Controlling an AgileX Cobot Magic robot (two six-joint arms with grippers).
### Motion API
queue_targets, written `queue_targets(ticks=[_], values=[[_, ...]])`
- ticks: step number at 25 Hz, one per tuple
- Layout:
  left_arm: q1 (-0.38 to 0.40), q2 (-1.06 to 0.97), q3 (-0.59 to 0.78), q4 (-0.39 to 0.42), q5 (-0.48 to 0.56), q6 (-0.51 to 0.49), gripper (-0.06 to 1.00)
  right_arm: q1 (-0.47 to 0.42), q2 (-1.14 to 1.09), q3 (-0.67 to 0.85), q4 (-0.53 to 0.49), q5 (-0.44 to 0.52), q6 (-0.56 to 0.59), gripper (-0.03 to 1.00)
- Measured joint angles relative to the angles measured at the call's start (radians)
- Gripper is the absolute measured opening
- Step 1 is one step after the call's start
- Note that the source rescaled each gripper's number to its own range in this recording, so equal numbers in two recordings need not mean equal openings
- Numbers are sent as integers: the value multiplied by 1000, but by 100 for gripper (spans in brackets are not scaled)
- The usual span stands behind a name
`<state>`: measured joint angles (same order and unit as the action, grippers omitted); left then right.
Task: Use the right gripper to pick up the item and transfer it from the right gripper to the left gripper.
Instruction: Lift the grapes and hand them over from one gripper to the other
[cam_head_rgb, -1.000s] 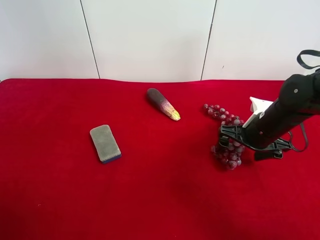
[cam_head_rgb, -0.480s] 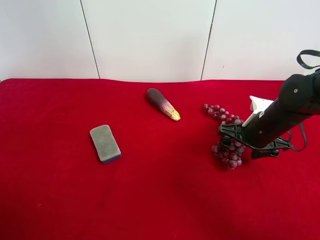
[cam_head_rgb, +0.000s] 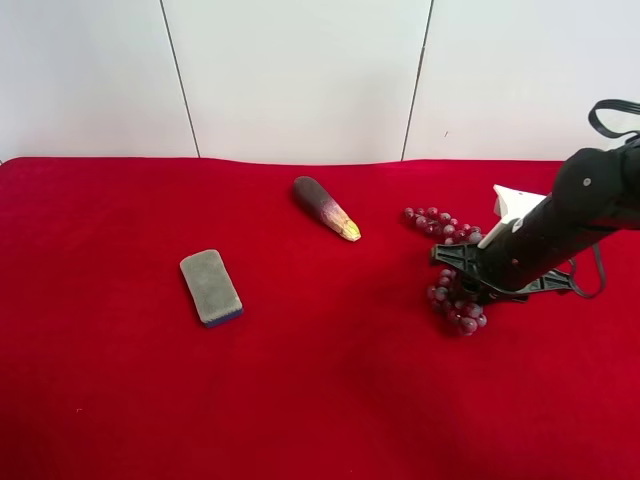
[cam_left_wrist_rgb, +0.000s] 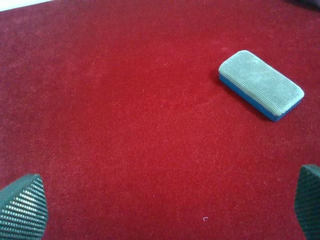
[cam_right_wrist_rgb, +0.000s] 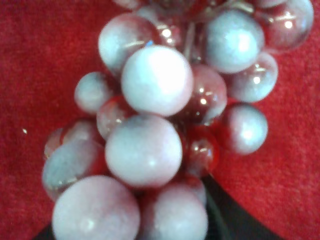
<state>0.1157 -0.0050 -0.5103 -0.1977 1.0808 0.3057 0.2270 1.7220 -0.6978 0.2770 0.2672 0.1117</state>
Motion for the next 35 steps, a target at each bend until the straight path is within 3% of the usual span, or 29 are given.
queue_targets(ticks=[31, 35], values=[[0, 0, 0, 0, 0, 0, 100, 31, 0, 0, 60, -38, 4, 24], [0, 0, 0, 0, 0, 0, 100, 31, -5, 0, 64, -39, 2, 18]])
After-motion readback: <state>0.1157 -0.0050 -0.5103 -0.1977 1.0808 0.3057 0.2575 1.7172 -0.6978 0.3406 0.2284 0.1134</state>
